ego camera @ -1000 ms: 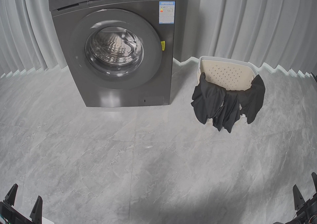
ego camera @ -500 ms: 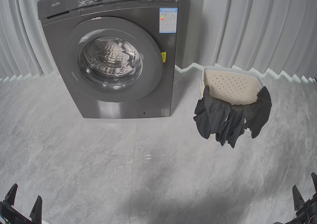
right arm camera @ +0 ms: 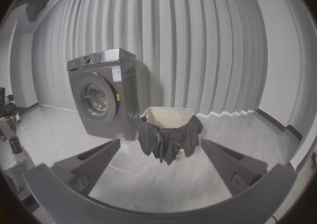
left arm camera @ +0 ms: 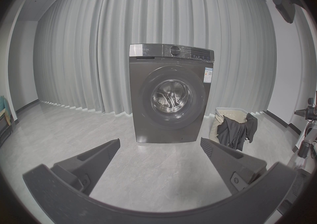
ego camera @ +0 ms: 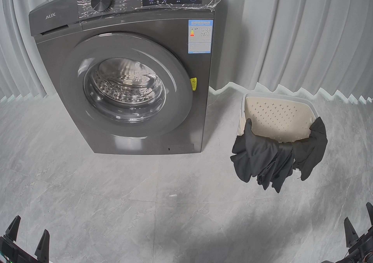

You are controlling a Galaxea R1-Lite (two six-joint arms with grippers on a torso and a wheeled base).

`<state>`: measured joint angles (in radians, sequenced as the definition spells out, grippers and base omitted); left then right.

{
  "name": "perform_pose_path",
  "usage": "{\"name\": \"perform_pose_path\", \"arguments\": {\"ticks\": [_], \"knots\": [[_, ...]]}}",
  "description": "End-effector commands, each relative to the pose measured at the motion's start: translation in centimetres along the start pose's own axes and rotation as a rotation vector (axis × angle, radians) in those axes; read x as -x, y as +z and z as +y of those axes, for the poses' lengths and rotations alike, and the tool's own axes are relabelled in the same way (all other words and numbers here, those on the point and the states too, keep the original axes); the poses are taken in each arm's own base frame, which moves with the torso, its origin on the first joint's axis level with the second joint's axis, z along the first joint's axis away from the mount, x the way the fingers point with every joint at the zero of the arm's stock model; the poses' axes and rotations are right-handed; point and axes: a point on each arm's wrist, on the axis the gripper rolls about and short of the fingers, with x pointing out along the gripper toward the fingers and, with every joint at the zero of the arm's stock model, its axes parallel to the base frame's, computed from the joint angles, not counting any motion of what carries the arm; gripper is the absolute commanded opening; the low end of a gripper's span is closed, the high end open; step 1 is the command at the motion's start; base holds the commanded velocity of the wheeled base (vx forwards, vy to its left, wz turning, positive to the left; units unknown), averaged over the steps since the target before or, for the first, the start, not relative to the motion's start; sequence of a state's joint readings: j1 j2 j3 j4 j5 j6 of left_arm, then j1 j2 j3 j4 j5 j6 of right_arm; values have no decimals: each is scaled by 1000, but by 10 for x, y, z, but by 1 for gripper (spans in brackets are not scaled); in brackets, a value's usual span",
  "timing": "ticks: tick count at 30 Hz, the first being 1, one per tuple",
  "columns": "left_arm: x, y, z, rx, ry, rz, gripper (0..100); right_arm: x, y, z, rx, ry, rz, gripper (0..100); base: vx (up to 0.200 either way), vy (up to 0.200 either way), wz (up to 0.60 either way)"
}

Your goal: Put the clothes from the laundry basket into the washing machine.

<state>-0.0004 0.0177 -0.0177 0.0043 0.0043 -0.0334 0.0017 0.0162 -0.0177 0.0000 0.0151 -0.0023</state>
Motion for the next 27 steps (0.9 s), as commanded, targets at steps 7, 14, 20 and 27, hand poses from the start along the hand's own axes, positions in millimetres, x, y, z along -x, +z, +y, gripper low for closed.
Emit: {"name": "perform_pose_path", "arguments": {"ticks": [7, 14, 20, 27], "knots": [[0, -5, 0, 0, -1, -1, 100, 0, -5, 0, 2, 0, 1, 100, 0, 0, 0], [0, -5, 0, 0, -1, -3, 100, 0, -5, 0, 2, 0, 1, 100, 0, 0, 0], [0, -5, 0, 0, -1, -3, 100, 0, -5, 0, 2, 0, 1, 100, 0, -200, 0], [0, -5, 0, 0, 1, -3, 100, 0, -5, 0, 2, 0, 1, 100, 0, -200, 0]]}}
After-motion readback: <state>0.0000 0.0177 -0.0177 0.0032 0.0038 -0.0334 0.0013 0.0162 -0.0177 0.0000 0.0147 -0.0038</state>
